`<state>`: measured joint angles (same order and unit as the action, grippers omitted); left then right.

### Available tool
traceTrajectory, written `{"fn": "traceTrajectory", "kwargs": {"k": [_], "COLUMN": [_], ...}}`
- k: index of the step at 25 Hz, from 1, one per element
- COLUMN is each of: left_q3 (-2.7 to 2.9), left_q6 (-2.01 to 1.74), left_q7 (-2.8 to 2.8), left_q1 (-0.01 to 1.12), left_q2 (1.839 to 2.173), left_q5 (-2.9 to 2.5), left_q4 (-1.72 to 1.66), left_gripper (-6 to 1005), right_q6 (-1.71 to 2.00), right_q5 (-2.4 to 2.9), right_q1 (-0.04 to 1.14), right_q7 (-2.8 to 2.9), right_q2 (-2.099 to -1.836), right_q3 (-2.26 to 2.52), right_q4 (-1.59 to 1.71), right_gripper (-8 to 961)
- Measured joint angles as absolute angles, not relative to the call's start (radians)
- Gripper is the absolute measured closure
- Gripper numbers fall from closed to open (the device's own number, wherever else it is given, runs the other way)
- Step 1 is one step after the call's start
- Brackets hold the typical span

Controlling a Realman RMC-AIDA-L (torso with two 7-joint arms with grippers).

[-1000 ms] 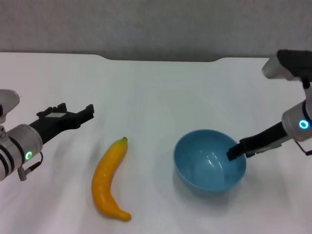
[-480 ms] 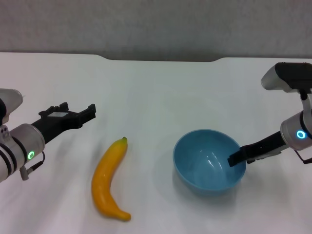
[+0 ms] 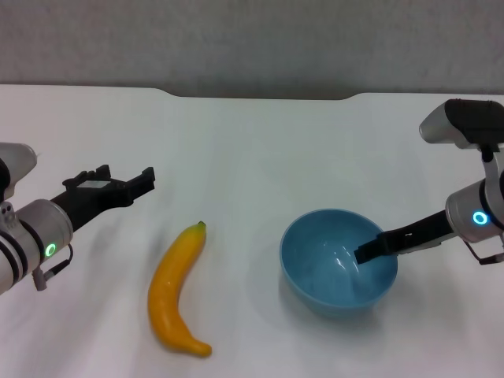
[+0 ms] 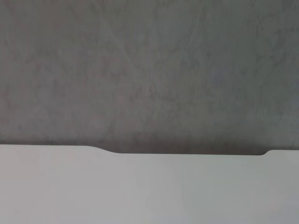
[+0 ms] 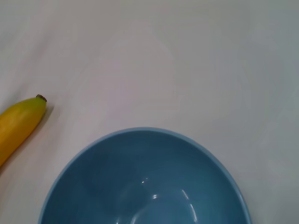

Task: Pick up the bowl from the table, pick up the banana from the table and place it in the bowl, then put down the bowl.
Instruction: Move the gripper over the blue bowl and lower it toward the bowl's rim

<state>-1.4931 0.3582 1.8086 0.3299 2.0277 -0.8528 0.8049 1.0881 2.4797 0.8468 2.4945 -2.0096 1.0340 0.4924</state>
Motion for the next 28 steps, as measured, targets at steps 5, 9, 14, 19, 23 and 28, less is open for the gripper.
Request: {"fn": "traceTrajectory", "kwargs": {"k": [5,9,14,19,23,28], "left_q3": [-1.494,-1.494,-1.494,-1.494,-1.494,-1.492], "left_q6": [0.358,0.358,0.357,0.357,0.362,0.365], "left_q7": [1.809,1.809,1.808,1.806,1.806,1.807], "left_q1": [0.330,0.330,0.331,0.341,0.343,0.348], "left_q2": [2.028,2.028,2.028,2.030,2.031,2.031], "left_q5": [-0.853,-0.853,-0.852,-0.847,-0.846,-0.845], "left_q4": [0.805,0.805,0.805,0.790,0.784,0.780], "left_gripper": [116,117,117,117,117,116], "right_q6": [1.087,1.080,1.052,1.029,0.998,0.958], "right_q5": [2.477,2.478,2.483,2.481,2.478,2.474], "right_q1": [0.847,0.845,0.841,0.846,0.846,0.839], "right_q7": [2.494,2.494,2.494,2.494,2.494,2.494], "right_q2": [-2.010,-2.010,-2.009,-2.009,-2.013,-2.019], "right_q3": [1.040,1.041,1.054,1.067,1.111,1.156], "right_q4": [0.485,0.485,0.481,0.468,0.467,0.460], "right_gripper": [380,381,382,421,574,701]}}
